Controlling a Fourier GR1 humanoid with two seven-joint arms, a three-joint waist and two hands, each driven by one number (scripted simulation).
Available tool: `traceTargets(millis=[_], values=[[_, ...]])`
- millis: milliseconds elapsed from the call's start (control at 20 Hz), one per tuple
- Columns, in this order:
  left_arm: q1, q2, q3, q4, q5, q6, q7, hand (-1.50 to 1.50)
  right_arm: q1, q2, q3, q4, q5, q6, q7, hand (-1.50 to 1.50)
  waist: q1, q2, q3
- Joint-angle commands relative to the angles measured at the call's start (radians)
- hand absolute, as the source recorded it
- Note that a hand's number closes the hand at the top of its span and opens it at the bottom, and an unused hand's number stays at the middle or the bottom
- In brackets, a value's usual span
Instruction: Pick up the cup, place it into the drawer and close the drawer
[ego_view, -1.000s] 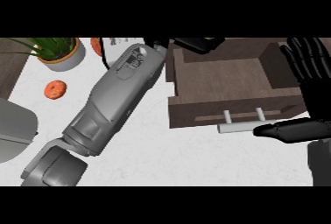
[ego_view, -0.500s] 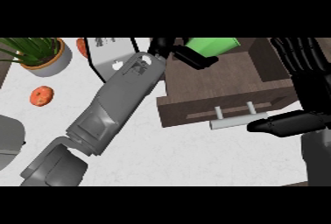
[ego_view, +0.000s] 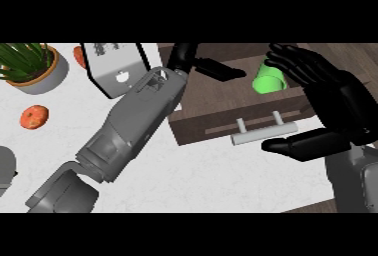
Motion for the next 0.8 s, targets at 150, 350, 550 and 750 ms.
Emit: traceTargets(millis=[150, 350, 550, 750], values=[[0.01, 0.0, 0.052, -0.07, 0.139, -0.031, -0.145, -1.5, 0.015, -0.021, 0.121, 0.01, -0.114, 0.193, 0.048, 1.5, 0.029, -0.012, -0.002], [0.023, 0.0, 0.056, -0.065, 0.177, 0.019, -0.198, -1.5, 0.026, -0.14, 0.202, 0.001, -0.046, 0.301, 0.139, 1.5, 0.062, -0.025, -0.003], [0.008, 0.0, 0.06, -0.031, 0.204, 0.048, -0.221, -1.5, 0.082, -0.216, 0.222, -0.028, 0.068, 0.331, 0.144, -1.5, 0.089, -0.031, -0.001], [0.011, 0.0, 0.071, -0.024, 0.223, 0.045, -0.226, -1.5, 0.08, -0.235, 0.26, -0.044, 0.332, 0.255, 0.083, -1.5, 0.138, -0.037, 0.0]])
